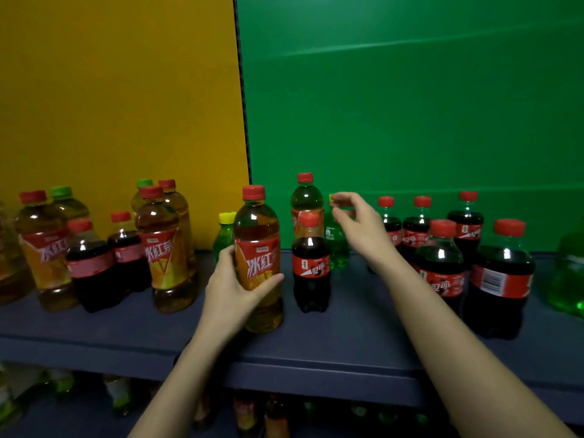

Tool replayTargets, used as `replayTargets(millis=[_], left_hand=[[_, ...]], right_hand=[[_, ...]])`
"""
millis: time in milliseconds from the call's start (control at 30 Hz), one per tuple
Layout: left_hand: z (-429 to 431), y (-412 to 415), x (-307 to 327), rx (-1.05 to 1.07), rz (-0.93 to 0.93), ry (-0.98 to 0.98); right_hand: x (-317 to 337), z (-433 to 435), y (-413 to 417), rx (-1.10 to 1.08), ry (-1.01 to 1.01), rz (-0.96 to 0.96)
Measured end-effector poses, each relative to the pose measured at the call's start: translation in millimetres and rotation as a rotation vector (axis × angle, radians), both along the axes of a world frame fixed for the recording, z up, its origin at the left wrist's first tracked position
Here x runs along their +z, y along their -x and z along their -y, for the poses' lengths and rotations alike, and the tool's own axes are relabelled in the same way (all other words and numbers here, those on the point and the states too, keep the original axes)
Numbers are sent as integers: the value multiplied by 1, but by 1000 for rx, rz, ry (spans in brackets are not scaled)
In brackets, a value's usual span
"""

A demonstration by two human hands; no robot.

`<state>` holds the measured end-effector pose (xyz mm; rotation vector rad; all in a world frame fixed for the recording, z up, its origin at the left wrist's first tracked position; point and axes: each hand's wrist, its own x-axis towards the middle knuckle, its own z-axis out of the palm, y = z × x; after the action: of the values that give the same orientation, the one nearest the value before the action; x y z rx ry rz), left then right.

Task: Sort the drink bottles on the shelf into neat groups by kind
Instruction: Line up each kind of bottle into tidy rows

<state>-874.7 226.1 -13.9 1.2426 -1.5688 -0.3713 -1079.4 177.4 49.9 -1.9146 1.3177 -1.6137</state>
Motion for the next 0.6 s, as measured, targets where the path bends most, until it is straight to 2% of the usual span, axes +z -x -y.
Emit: replayTargets(millis=[133, 333, 500, 600], left_hand=[[12, 2, -2, -71, -62, -18], [17, 0, -6, -137, -113, -25], [17, -2, -7, -164, -141, -42], [18, -3, -9, -149, -159, -28]], right_hand=[[11, 37, -10, 9, -192, 61], [15, 72, -17, 71, -352, 4], [11, 89, -25, 39, -344, -160], [9, 93, -27, 36, -324, -165]])
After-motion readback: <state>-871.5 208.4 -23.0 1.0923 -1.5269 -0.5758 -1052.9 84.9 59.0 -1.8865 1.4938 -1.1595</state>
